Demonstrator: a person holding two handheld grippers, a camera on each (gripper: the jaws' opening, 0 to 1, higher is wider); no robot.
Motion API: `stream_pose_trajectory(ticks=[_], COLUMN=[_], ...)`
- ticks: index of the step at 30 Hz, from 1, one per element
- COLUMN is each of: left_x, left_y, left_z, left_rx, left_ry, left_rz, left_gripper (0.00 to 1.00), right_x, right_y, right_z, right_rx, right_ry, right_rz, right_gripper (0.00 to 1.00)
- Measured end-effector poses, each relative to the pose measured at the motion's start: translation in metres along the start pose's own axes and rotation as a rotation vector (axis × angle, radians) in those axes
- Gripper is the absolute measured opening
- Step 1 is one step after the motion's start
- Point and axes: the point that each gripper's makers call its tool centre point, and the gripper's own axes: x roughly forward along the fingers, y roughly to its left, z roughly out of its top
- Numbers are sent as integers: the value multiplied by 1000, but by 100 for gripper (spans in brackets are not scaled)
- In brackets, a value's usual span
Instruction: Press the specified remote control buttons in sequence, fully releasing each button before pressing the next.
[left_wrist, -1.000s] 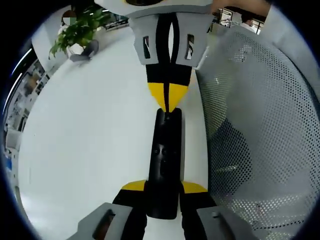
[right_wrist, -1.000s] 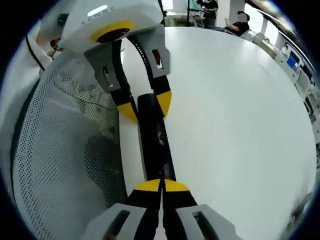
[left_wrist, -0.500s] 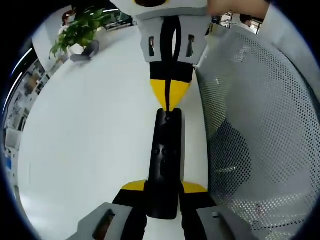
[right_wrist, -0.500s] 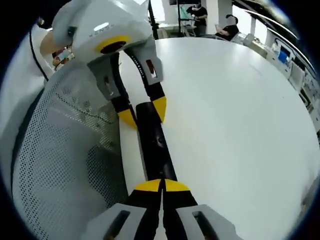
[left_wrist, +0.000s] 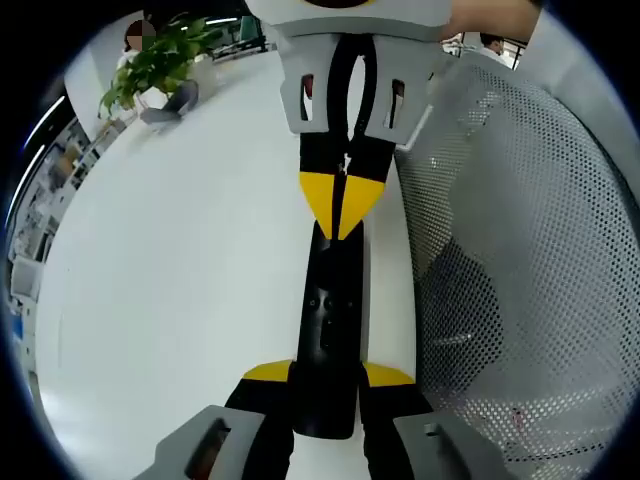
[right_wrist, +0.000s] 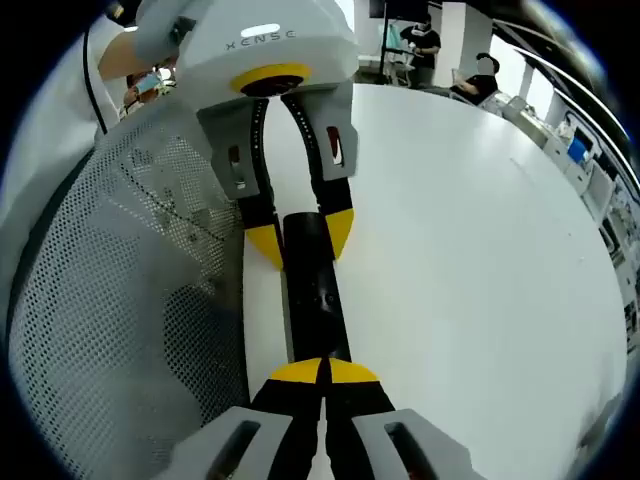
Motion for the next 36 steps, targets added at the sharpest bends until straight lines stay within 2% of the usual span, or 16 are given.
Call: stream_pose_trajectory(ticks=[12,16,20,23,25,27,36], left_x=[0,-1,0,1,1,1,1], left_y=[-1,0,0,0,-1,-1,-1], left_z=[-1,-1,-1,-1,-1,-1,-1], left_rx=[18,6,-3,7,7,4,0], left_ry=[-1,-28,-37,-30,-23,-21,-21], left_rz=[0,-4,-2,0,-1,-1,2], left_gripper=[24,24,24,24,24,24,24], right_x=[3,2,2,1,0,1,4], right_y=[0,-1,-3,-2,-3,-4,-1], right_z=[0,0,2,2,2,3,8], right_rx=[-101,-98,10,-54,-32,-2,-42], right_ry=[55,24,-43,-75,-92,-94,-72], right_rz=[-11,-47,-70,-53,-44,-38,-12], right_gripper=[0,0,0,0,0,0,0])
